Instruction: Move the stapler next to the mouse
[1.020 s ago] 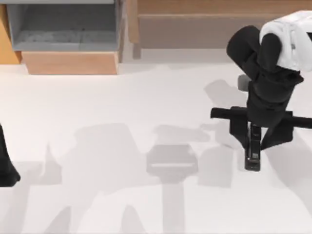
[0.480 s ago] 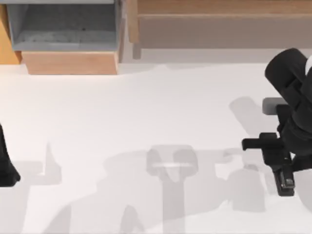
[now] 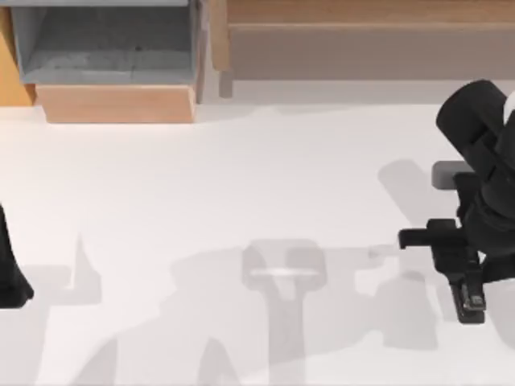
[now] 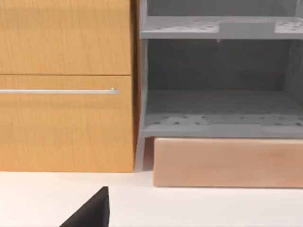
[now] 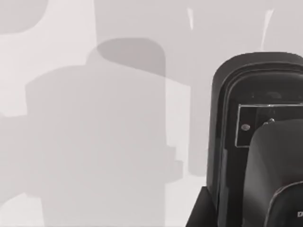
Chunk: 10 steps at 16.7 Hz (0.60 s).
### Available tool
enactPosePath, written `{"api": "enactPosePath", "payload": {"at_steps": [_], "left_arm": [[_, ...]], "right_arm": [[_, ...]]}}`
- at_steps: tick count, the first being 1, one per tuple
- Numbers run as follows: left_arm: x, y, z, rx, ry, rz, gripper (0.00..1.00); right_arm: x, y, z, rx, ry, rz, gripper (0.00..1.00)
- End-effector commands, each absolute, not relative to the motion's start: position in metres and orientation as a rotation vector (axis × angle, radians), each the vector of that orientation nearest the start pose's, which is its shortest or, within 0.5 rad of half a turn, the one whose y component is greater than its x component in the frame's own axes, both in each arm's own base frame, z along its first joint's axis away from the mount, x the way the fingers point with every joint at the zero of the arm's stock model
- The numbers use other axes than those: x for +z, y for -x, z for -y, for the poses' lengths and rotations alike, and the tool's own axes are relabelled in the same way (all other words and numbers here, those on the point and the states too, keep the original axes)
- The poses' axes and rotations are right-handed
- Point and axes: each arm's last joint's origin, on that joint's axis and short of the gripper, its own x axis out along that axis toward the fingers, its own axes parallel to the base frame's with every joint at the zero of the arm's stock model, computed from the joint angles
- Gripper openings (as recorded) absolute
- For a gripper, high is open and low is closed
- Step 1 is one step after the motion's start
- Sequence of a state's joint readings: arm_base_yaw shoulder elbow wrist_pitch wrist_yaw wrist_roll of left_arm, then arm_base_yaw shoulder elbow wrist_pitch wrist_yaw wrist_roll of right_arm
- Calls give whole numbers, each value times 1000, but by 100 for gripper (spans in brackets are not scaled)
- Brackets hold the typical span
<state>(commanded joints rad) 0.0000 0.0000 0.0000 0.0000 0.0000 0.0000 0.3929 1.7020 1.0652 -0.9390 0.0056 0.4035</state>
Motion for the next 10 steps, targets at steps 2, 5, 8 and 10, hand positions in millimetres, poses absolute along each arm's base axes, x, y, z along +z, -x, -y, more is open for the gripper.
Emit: {"api": "enactPosePath", "payload": {"at_steps": [2,5,8,10], "left_arm": [[160,-106,1,0,0,0,100],[160,-106,1,0,0,0,100],[160,-106,1,0,0,0,100],[160,-106,1,0,0,0,100]], "right_arm": [[166,-270,-114,-4,1,-1566,0],[169,-271,-116,7,-2,-1546,0],[173,-273,-116,16,-13,-1517,0],[176,-275,-116,20,-23,-1497,0]]}}
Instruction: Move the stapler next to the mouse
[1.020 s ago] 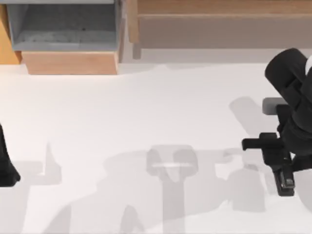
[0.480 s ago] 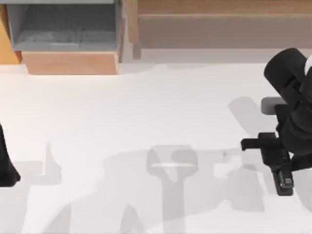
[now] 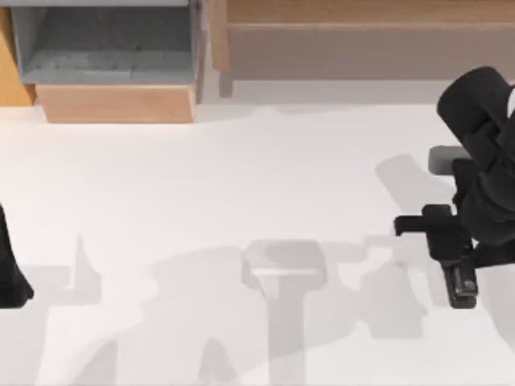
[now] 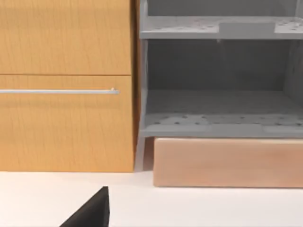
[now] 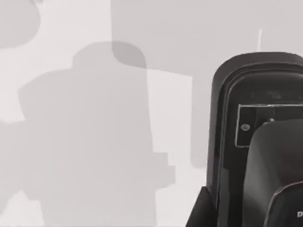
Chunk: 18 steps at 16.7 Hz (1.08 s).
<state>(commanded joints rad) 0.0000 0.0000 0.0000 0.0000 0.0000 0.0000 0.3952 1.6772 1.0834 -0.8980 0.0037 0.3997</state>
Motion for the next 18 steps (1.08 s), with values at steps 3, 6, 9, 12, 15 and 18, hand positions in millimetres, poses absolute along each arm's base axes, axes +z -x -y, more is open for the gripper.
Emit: {"api": "enactPosePath", "payload": {"at_steps": [3,6,9,12,15,18], "left_arm": [[160,-106,1,0,0,0,100],[160,-106,1,0,0,0,100],[160,-106,1,0,0,0,100],[160,-106,1,0,0,0,100],[160,-106,1,0,0,0,100],[160,-106,1,0,0,0,100]], "right_arm": [[180,-277,-116,25,-36,-1468,0],[180,-278,-116,27,-46,-1449,0],[177,-279,-116,26,-50,-1445,0],[169,-278,-115,17,-46,-1462,0],[155,-276,-113,0,-35,-1504,0],[137,-271,-110,-22,-16,-1566,0]]}}
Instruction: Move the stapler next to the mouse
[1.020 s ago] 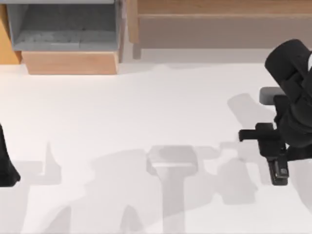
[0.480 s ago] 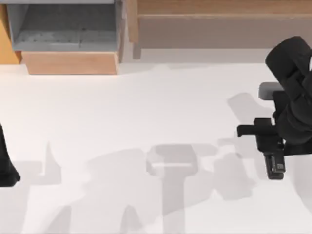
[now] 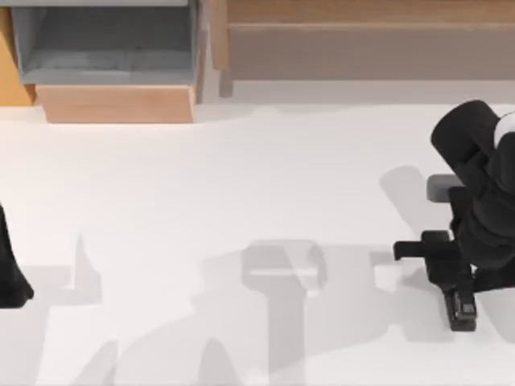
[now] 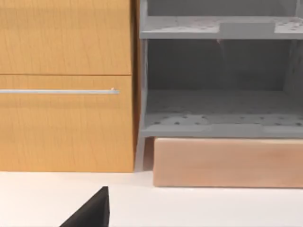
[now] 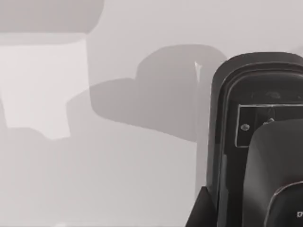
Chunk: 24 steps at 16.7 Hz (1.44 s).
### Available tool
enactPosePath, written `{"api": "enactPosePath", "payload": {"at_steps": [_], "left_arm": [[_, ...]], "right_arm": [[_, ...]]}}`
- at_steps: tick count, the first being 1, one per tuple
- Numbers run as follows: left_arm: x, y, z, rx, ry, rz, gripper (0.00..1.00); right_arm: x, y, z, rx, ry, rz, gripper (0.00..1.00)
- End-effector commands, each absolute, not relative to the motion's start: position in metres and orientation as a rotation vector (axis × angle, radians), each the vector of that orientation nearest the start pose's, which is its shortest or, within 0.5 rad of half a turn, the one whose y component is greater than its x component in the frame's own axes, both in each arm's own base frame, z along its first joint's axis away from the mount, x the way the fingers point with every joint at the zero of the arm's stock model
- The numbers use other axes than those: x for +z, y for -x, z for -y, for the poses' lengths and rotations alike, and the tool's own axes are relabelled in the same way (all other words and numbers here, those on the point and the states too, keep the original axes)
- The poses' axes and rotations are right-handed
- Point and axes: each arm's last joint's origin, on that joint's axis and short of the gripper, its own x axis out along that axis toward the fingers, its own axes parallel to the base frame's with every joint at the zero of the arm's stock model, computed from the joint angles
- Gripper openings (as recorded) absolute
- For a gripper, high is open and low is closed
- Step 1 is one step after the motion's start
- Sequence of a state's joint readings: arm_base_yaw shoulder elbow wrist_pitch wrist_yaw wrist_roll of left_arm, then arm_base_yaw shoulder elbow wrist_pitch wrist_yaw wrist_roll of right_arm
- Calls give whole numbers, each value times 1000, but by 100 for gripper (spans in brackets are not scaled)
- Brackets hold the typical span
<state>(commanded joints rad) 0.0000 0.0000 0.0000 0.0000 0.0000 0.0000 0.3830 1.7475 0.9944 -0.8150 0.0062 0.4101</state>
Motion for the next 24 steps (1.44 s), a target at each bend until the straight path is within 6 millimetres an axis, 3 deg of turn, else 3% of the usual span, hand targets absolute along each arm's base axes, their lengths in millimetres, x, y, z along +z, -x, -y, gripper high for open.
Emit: {"api": "enactPosePath", "payload": {"at_steps": [5,18,24], "left_arm": [[160,-106,1,0,0,0,100],[160,-106,1,0,0,0,100],[160,-106,1,0,0,0,100]], "right_arm": [[135,-270,-110,-24,-14,-1570,0],[135,-270,-110,-24,-14,-1570,98],[135,-270,-110,-24,-14,-1570,100]]}}
